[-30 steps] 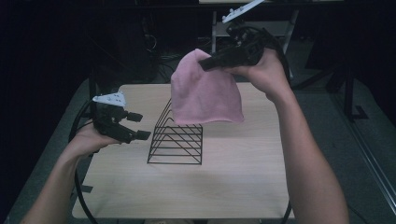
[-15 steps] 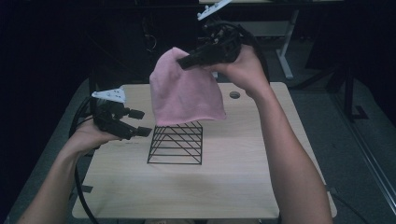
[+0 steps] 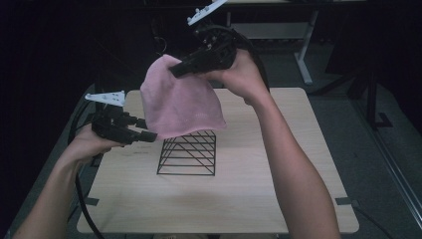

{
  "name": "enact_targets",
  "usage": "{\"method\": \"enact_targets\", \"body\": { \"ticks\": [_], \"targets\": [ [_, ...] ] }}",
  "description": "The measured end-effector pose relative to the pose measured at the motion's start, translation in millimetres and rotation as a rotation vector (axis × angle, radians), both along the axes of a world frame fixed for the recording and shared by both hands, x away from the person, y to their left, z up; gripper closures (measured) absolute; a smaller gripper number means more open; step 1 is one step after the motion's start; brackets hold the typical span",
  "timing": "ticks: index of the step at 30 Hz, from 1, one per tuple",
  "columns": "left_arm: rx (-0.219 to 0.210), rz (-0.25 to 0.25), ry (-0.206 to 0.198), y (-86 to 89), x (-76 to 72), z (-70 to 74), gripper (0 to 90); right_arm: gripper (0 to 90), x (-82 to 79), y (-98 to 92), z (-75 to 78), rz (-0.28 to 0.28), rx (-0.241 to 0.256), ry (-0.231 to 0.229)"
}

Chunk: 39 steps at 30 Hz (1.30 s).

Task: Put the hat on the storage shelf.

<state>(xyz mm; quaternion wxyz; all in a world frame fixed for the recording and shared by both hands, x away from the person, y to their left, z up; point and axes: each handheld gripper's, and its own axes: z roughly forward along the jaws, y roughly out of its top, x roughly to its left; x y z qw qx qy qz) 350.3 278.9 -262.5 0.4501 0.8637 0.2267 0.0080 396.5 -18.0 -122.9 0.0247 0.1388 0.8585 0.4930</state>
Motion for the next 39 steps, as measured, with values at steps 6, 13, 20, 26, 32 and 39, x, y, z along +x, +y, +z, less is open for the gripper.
{"method": "enact_targets", "body": {
  "ticks": [6,13,20,26,32,39],
  "targets": [
    [0.013,-0.011,0.031,5.0,5.7,-1.1,62.1,77.6,1.6,10.7,-3.0,0.013,0.004,0.004],
    [0.014,-0.022,0.033,6.4,7.3,-4.3,82.8,77.7,2.1,16.1,-7.8,0.023,-0.001,0.01],
    [0.046,0.002,0.043,10.0,11.1,-9.1,83.2,77.7,8.1,9.2,-20.1,0.002,0.005,0.024],
    [0.105,0.026,0.015,2.9,14.7,-19.3,83.5,77.7,16.8,4.3,-37.0,-0.015,0.01,0.057],
    [0.144,0.03,0.004,-4.4,18.7,-24.2,83.4,77.7,22.3,-6.2,-50.9,-0.023,0.021,0.082],
    [0.127,0.05,0.015,-5.4,18.6,-33.0,83.5,77.7,19.6,-15.7,-61.7,-0.028,0.036,0.101]
  ]
}}
